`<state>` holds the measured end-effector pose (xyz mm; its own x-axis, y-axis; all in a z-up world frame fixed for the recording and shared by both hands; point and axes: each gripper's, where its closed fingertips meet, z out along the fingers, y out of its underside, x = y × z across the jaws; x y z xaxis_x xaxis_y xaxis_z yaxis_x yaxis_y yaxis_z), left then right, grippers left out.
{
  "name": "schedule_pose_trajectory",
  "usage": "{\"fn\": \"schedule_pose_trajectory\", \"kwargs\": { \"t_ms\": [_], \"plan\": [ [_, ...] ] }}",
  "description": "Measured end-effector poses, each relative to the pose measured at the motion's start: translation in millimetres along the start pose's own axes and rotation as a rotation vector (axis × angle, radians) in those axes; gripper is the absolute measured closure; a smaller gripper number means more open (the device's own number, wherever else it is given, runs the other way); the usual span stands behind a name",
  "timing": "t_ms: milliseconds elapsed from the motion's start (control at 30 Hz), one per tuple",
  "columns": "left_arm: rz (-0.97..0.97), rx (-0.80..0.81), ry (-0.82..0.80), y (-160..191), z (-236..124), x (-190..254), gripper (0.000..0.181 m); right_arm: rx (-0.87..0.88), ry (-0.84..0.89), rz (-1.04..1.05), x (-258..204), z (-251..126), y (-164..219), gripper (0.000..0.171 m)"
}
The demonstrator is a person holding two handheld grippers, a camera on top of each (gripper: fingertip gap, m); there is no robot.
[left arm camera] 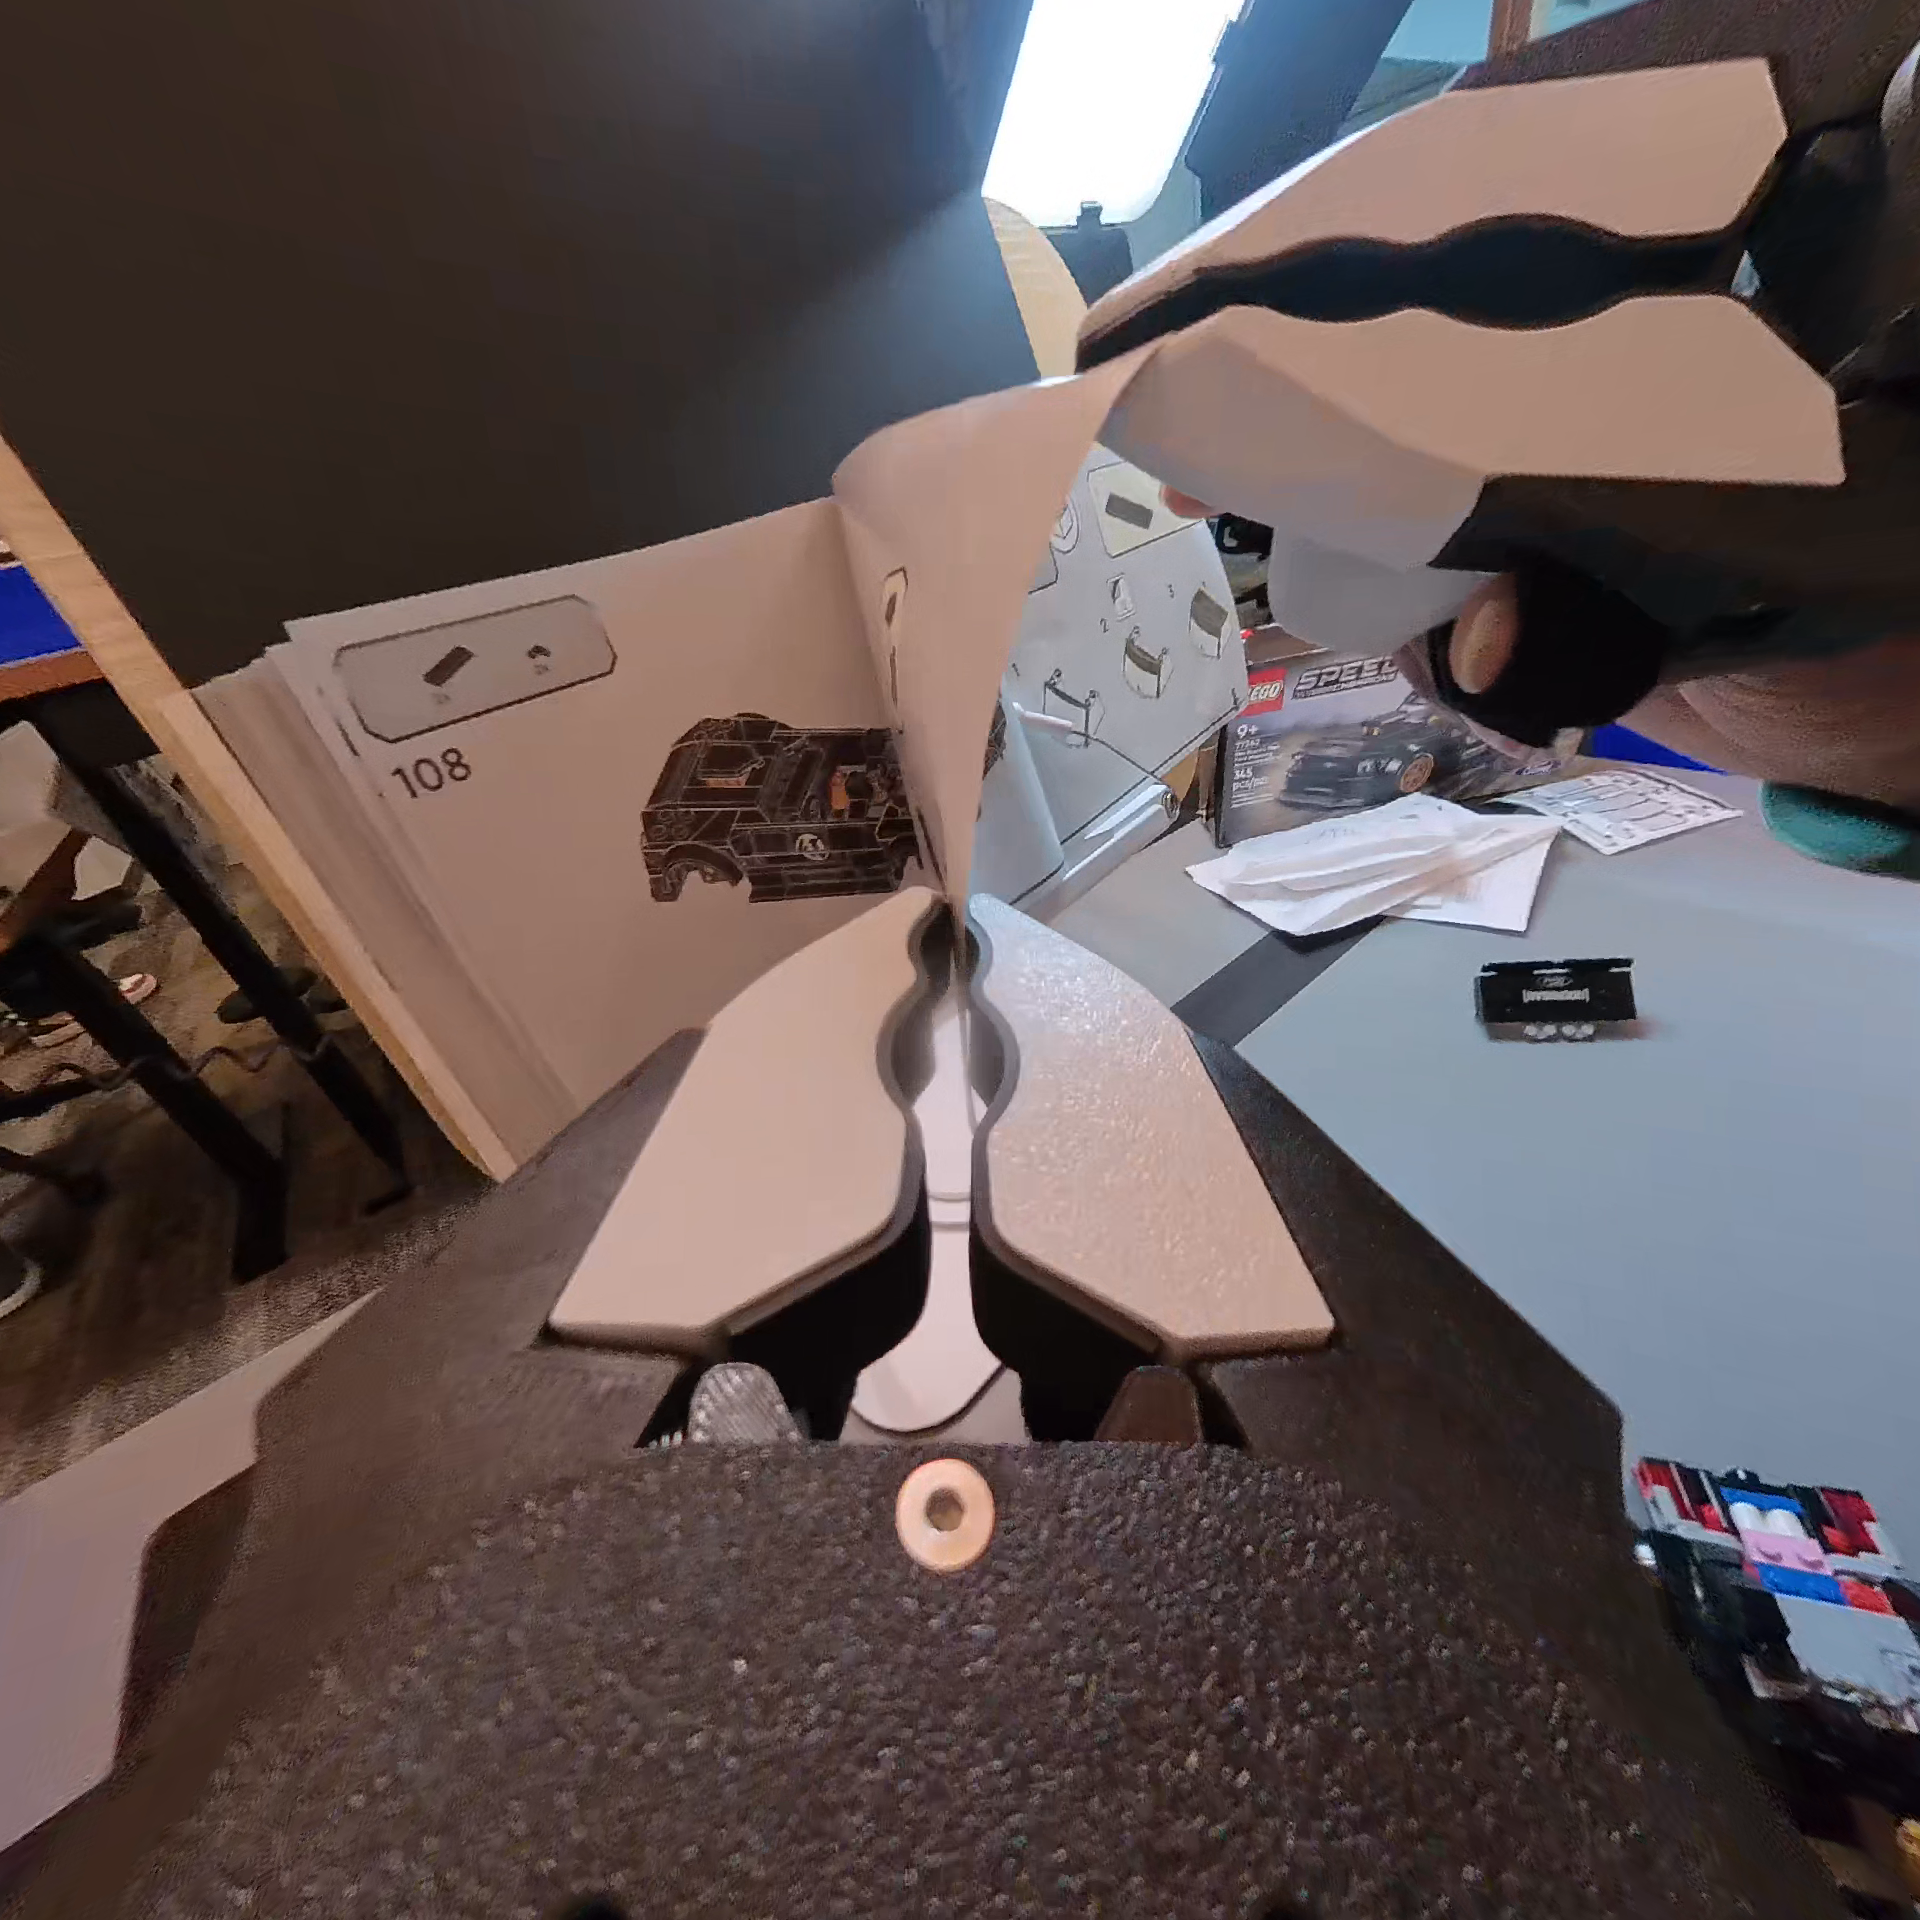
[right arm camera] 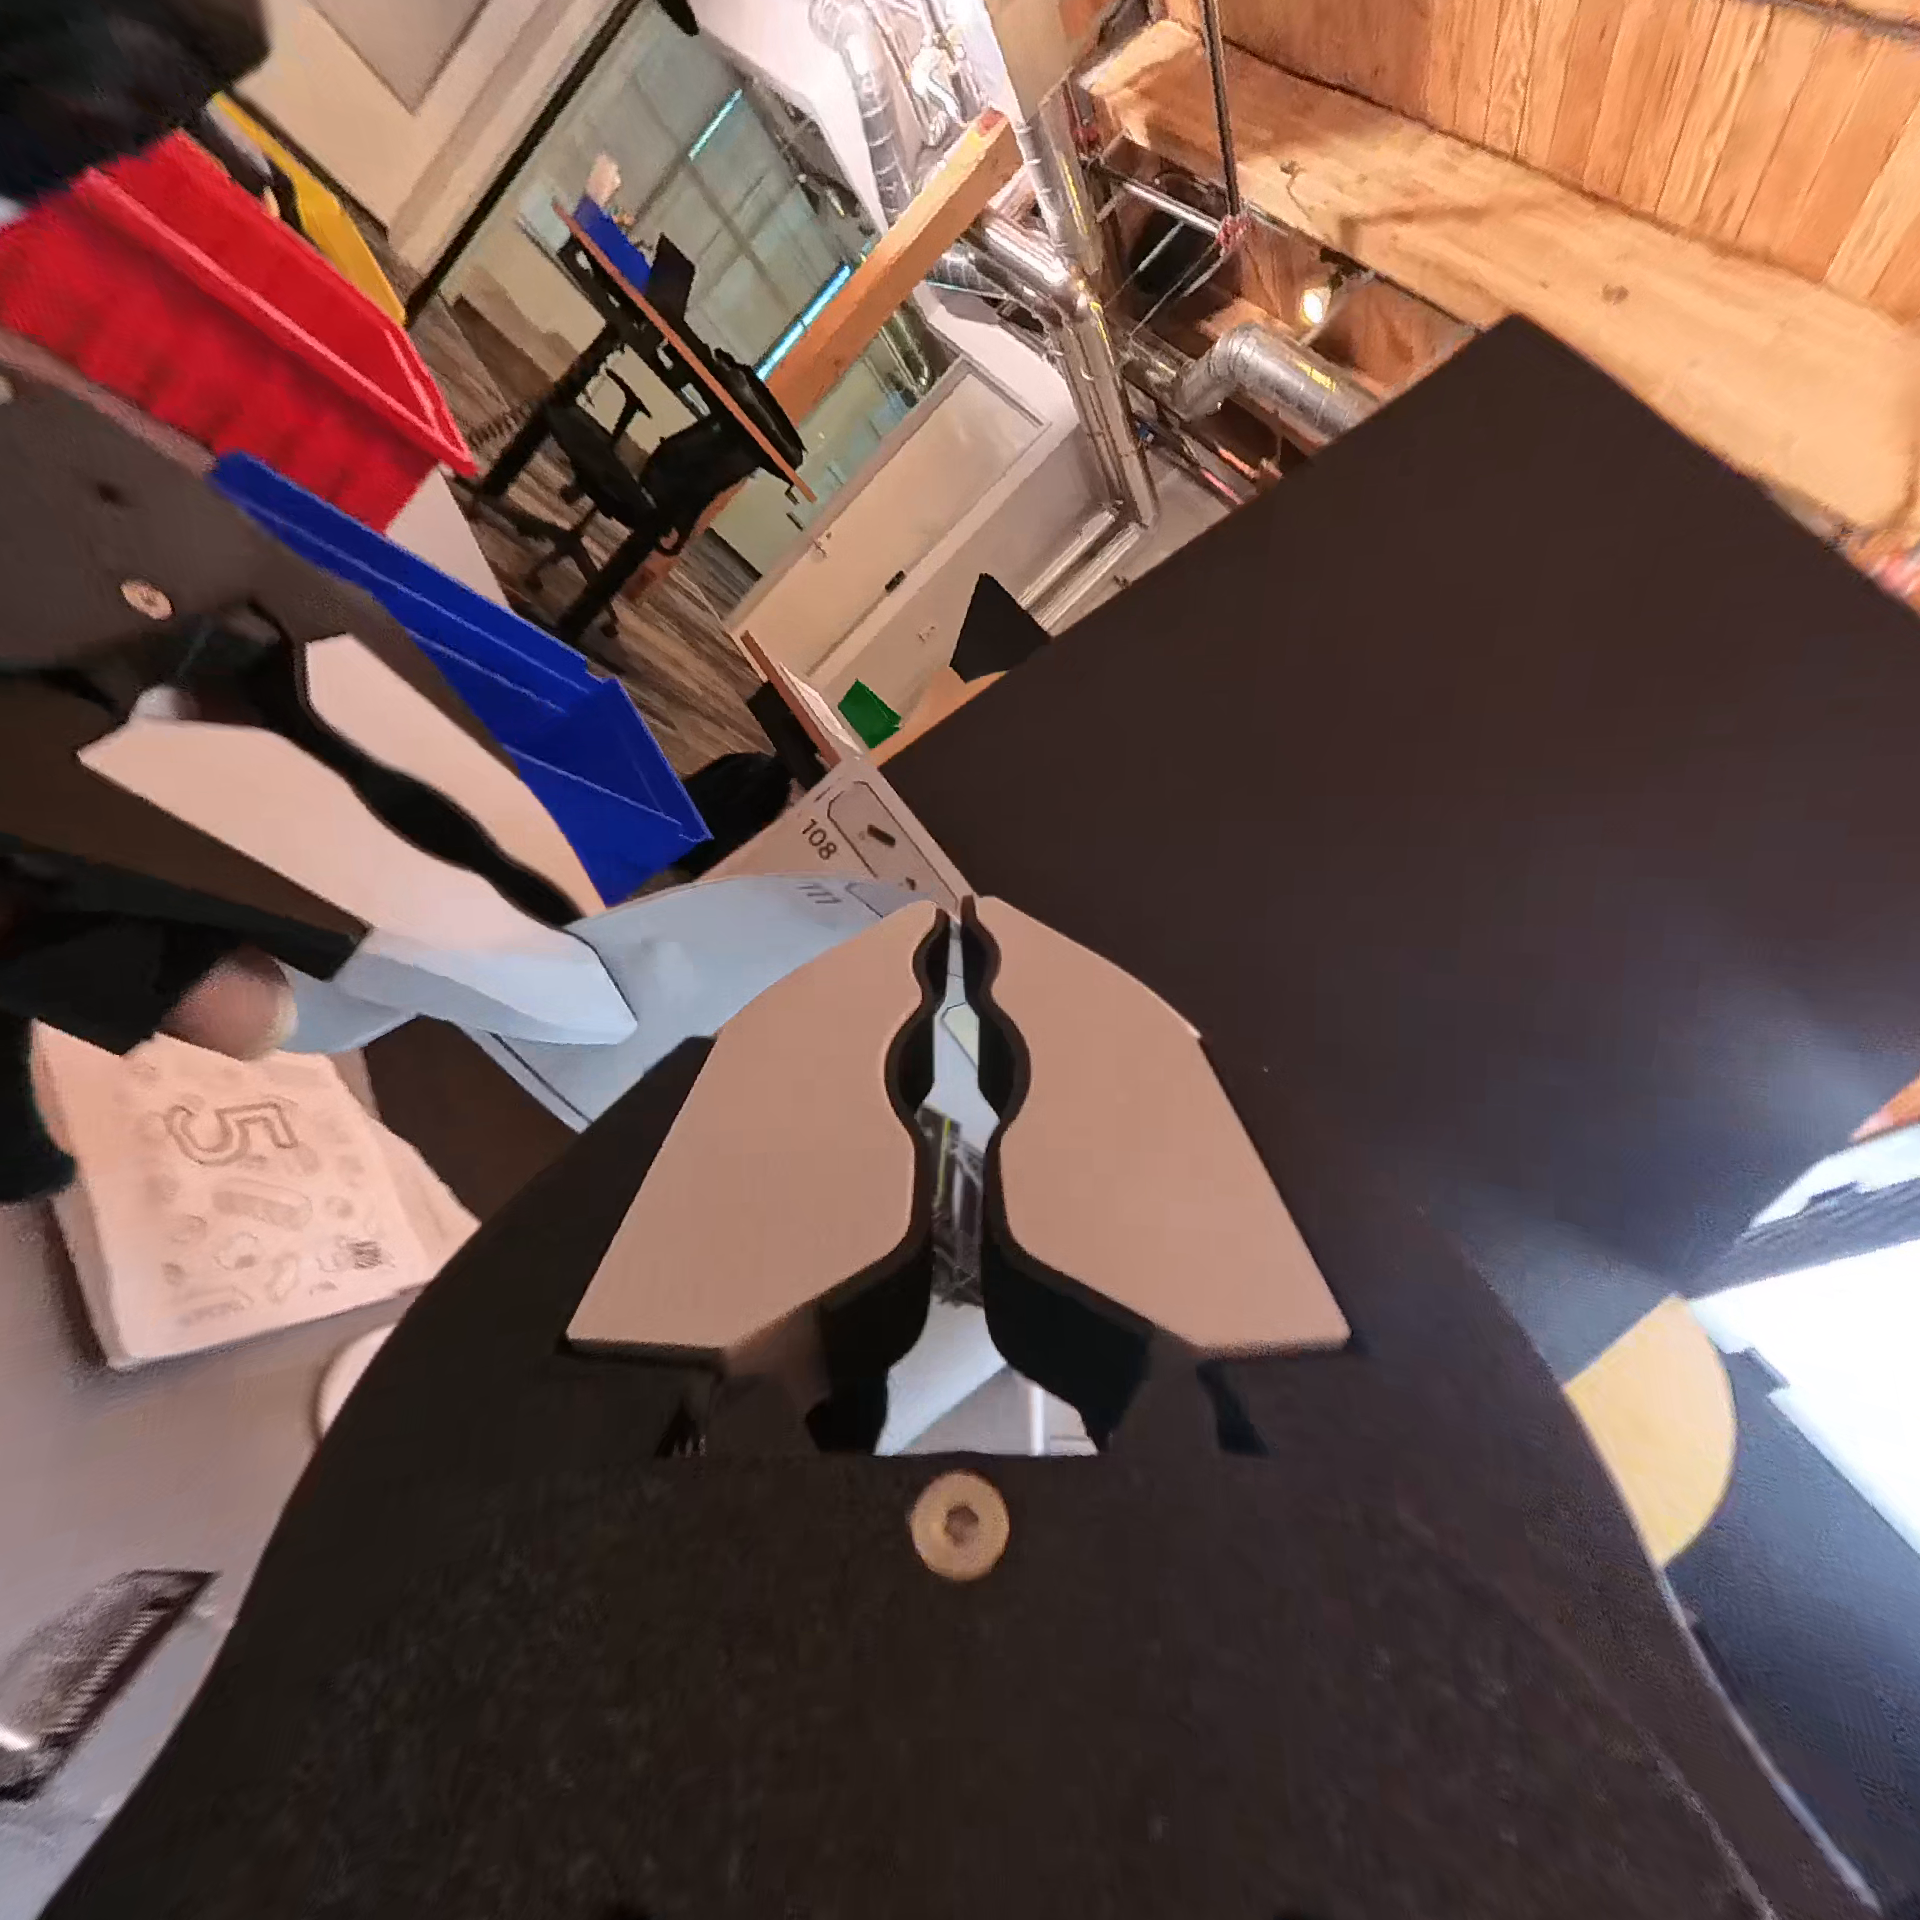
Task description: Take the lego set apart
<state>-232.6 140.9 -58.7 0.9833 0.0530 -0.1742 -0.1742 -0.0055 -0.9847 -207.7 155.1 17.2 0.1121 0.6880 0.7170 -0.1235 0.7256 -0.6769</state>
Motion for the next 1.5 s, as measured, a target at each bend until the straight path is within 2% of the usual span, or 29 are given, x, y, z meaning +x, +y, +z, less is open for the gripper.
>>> {"fn": "schedule_pose_trajectory", "kwargs": {
  "t_ms": [67,167,233,400,433,467,500,567,667,833,1033,1200,1367,1500],
  "plan": [
    [-0.011,0.004,0.011,-0.1,0.6,3.9,0.181,0.003,0.002,0.140,3.0,-7.9,0.2,0.160],
    [-0.009,0.010,0.022,0.2,0.2,9.4,0.181,-0.001,-0.047,0.422,-5.8,-21.9,2.2,0.132],
    [-0.006,0.012,0.038,0.8,1.6,15.1,0.181,0.000,-0.093,0.561,-19.4,-26.8,4.2,0.127],
    [0.027,0.026,0.098,-0.5,8.1,38.2,0.181,-0.079,-0.198,0.726,-42.3,-13.5,15.3,0.113],
    [0.039,0.023,0.103,-0.1,9.0,41.8,0.181,-0.091,-0.214,0.751,-42.3,-11.3,17.3,0.119],
    [0.047,0.019,0.106,0.6,9.6,44.2,0.181,-0.096,-0.224,0.759,-41.5,-10.6,18.8,0.140],
    [0.049,0.016,0.097,1.4,10.0,43.7,0.181,-0.091,-0.224,0.758,-39.6,-11.0,19.1,0.154],
    [0.028,0.026,0.105,0.3,8.3,43.0,0.178,-0.084,-0.207,0.750,-35.0,-13.2,21.3,0.165],
    [-0.043,0.057,0.169,-6.3,2.5,42.9,0.165,-0.099,-0.200,0.747,-30.7,-17.2,27.9,0.168],
    [-0.278,0.147,0.285,-34.1,-4.6,29.4,0.149,-0.095,-0.221,0.735,-28.9,-22.4,30.7,0.168],
    [-0.395,0.125,0.407,-47.2,20.0,31.3,0.129,-0.092,-0.258,0.683,-34.4,-23.9,26.5,0.167],
    [-0.405,0.116,0.520,-53.5,27.4,43.0,0.154,-0.100,-0.262,0.684,-29.2,-26.5,30.3,0.164],
    [-0.401,0.137,0.510,-53.8,26.1,37.3,0.174,-0.072,-0.292,0.722,-28.3,-34.3,31.5,0.164],
    [-0.402,0.149,0.452,-51.7,22.5,22.7,0.176,-0.056,-0.283,0.766,-23.4,-40.1,36.7,0.169]
  ]
}}
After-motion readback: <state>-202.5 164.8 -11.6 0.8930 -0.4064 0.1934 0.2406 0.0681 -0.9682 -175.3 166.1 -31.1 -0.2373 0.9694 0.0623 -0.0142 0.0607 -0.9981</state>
